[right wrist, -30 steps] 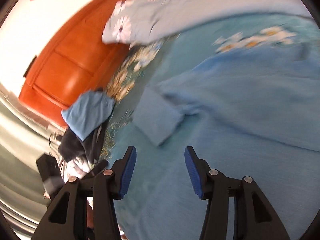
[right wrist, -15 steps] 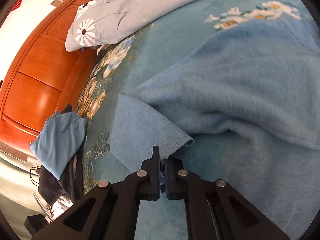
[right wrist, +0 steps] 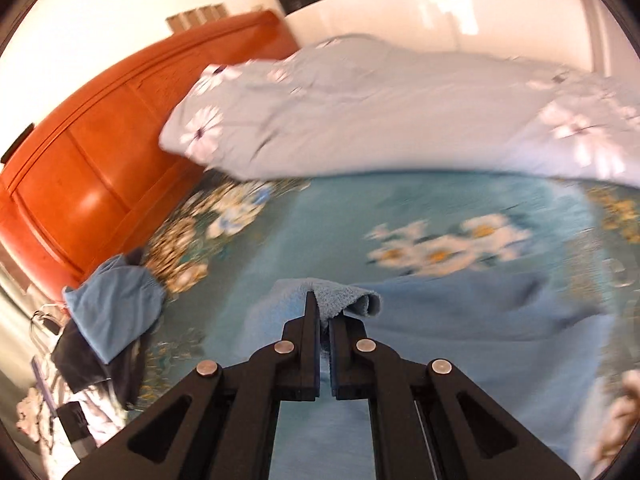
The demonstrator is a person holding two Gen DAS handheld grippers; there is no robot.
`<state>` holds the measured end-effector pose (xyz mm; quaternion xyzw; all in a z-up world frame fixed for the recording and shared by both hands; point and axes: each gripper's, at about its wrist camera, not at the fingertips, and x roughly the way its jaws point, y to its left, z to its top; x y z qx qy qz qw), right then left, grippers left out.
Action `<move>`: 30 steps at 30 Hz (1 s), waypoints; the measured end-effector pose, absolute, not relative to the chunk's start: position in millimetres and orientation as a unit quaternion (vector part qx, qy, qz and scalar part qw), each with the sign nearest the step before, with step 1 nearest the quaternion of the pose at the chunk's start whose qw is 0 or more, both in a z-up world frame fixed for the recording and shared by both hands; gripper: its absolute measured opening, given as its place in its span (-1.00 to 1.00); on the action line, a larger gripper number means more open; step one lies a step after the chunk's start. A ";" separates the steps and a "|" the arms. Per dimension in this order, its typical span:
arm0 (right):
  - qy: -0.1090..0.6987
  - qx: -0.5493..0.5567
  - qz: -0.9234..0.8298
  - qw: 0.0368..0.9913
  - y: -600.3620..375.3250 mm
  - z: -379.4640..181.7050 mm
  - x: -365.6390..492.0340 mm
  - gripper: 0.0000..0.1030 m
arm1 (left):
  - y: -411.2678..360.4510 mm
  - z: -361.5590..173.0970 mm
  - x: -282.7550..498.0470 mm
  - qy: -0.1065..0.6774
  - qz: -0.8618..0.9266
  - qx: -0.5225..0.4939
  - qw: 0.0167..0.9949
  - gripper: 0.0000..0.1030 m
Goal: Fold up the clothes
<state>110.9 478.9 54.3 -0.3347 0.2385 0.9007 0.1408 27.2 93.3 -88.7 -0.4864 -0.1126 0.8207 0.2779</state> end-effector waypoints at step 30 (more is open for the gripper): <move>0.242 -0.425 0.824 0.285 611.2 -34.2 251.5 -0.47 | 368.3 -99.1 -3.9 0.099 0.767 -0.531 0.346 0.59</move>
